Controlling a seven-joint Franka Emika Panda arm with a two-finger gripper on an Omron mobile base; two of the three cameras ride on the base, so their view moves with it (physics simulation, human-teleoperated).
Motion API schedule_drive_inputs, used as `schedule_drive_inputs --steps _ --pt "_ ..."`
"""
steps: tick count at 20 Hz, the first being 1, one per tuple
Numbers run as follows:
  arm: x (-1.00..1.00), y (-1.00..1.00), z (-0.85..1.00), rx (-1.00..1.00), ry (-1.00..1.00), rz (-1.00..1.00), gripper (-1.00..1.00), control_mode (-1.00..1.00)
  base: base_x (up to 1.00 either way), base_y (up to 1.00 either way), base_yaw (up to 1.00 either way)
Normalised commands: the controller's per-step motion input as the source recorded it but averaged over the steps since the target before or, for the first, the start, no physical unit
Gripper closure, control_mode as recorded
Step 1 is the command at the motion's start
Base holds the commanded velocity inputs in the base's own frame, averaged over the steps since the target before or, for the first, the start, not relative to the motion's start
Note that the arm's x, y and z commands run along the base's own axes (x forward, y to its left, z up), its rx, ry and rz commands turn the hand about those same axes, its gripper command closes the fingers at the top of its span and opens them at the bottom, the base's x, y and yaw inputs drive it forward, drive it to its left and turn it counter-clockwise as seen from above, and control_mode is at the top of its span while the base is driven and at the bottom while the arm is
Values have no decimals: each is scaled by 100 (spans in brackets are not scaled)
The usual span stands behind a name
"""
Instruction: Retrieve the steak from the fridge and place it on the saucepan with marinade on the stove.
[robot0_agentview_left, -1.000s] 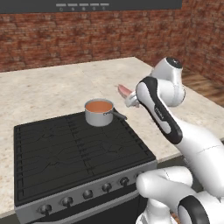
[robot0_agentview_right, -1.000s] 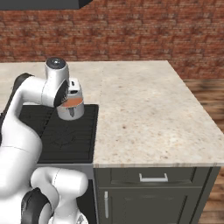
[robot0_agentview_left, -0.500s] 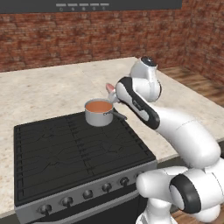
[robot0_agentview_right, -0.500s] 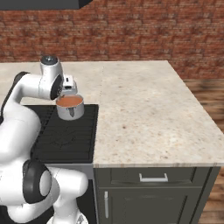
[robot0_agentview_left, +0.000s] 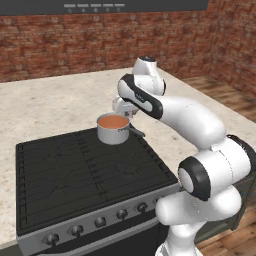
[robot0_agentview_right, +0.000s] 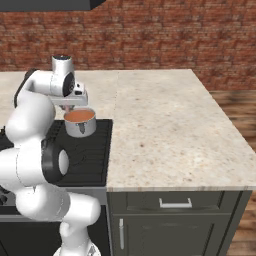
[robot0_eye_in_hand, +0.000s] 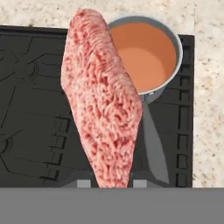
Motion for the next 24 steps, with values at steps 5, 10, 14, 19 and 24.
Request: schedule_drive_inputs --steps 5,10,14,19,24 --pt "46 0 -38 -1 18 0 100 -100 0 0 0" --pt "39 0 -30 0 2 0 100 -100 0 0 0" --pt "29 6 -23 0 -4 0 100 -100 0 0 0" --pt "31 13 -23 0 -10 -2 100 -100 0 0 0" --pt "37 20 -23 0 -8 -4 100 -100 0 0 0"
